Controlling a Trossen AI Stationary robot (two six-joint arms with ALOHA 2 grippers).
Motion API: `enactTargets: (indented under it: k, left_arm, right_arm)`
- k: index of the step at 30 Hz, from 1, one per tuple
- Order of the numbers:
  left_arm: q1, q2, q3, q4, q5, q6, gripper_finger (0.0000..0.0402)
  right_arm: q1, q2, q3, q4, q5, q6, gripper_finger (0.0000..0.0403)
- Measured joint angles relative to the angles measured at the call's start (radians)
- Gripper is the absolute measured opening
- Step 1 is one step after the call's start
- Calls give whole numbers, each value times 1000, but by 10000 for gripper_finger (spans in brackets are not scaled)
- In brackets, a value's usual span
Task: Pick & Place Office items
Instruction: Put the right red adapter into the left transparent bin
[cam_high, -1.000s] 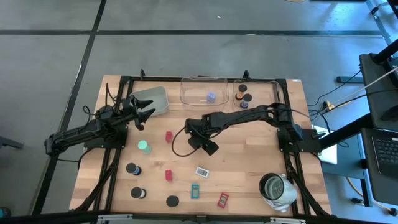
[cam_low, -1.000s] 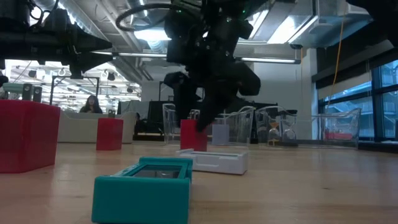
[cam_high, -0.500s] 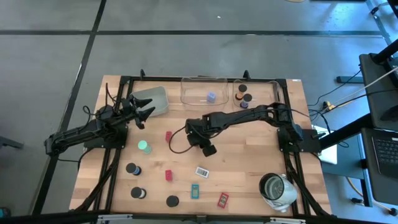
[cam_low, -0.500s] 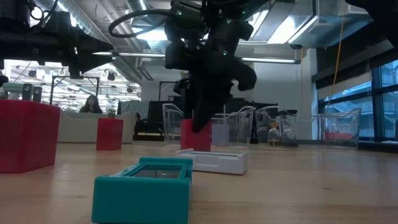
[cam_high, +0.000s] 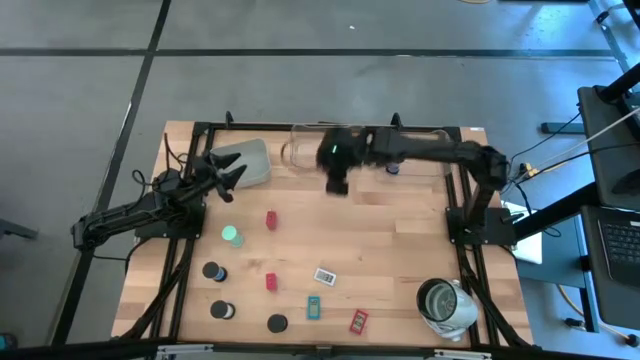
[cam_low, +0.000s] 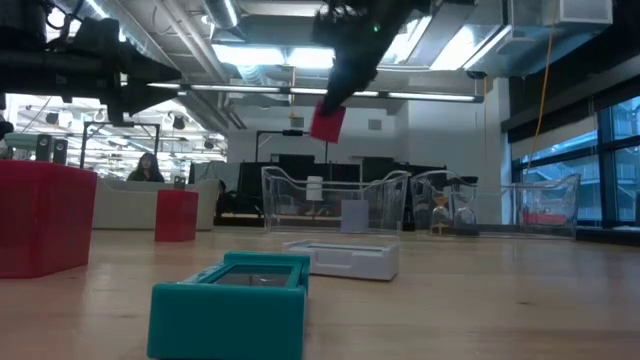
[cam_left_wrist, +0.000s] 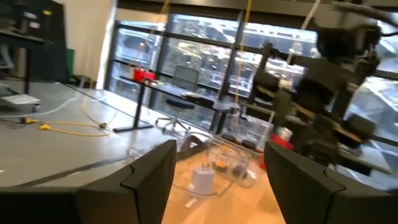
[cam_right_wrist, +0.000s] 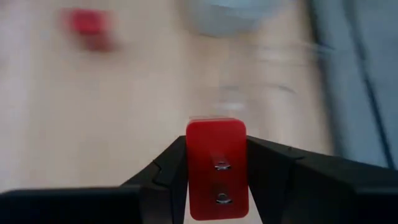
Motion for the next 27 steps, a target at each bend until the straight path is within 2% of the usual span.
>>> enactTargets:
  k: [5, 10, 16, 23, 27]
  left_arm:
    - [0, 0, 0, 10, -66, 1, 240]
    - [0, 0, 0, 16, -74, 1, 240]
    - [0, 0, 0, 15, -74, 70, 240]
    - [0, 0, 0, 15, -74, 99, 240]
    - [0, 0, 0, 15, -74, 107, 240]
  right_arm:
    - [-168, 21, 0, -10, 26, 144, 123]
    - [-264, 92, -1, -13, -130, 188, 123]
    - [-277, 150, -2, 13, -184, 166, 123]
    - [-254, 156, -1, 44, -186, 147, 123]
    - [-238, 158, -1, 55, -246, 147, 123]
